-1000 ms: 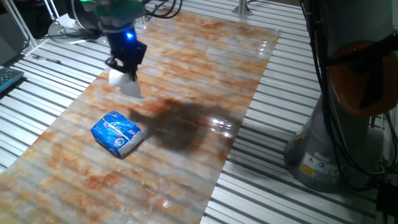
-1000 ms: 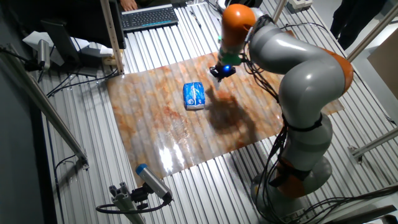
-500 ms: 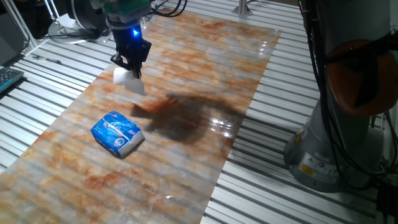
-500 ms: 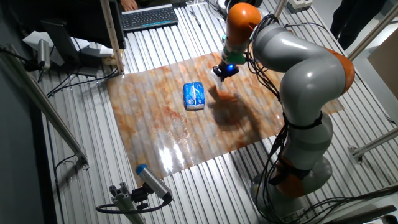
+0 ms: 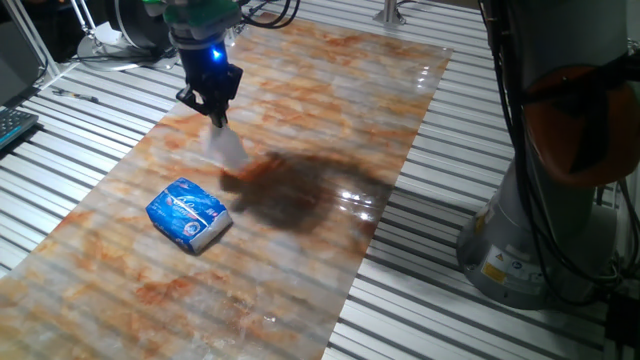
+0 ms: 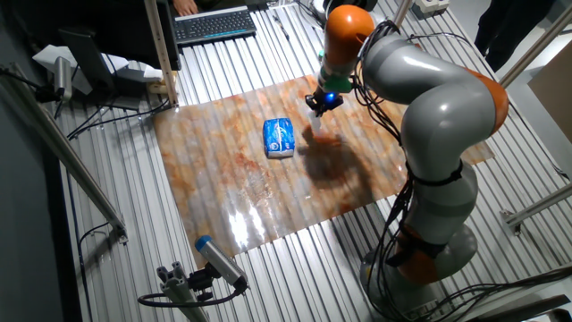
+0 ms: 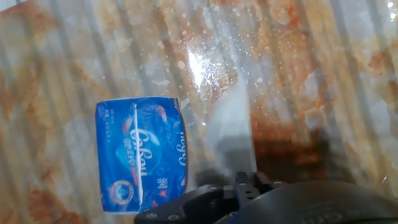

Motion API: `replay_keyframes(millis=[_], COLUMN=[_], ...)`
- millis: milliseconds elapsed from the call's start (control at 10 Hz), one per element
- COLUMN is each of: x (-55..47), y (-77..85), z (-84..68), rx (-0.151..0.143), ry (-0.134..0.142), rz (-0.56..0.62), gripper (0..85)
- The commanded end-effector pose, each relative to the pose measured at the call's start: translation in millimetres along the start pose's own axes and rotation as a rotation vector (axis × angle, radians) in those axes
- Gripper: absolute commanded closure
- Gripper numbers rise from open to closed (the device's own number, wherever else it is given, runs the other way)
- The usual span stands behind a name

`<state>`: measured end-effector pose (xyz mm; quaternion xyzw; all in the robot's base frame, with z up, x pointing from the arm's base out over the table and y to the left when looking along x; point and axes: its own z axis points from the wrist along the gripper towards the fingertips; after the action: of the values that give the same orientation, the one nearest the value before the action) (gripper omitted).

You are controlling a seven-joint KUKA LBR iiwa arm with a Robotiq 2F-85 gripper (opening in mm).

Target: Pull out a napkin

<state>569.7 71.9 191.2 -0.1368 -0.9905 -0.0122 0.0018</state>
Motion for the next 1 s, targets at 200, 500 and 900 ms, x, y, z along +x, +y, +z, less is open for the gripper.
replay_keyframes(millis=[200, 500, 900], x=[0.2, -0.5, -1.1], y=[0.0, 0.2, 0.8], z=[0.0, 0.9, 0.9], rx=[0.002, 0.0, 0.0], ry=[-0.007, -0.008, -0.017], rz=[0.013, 0.024, 0.038], gripper=[34.0, 34.0, 34.0])
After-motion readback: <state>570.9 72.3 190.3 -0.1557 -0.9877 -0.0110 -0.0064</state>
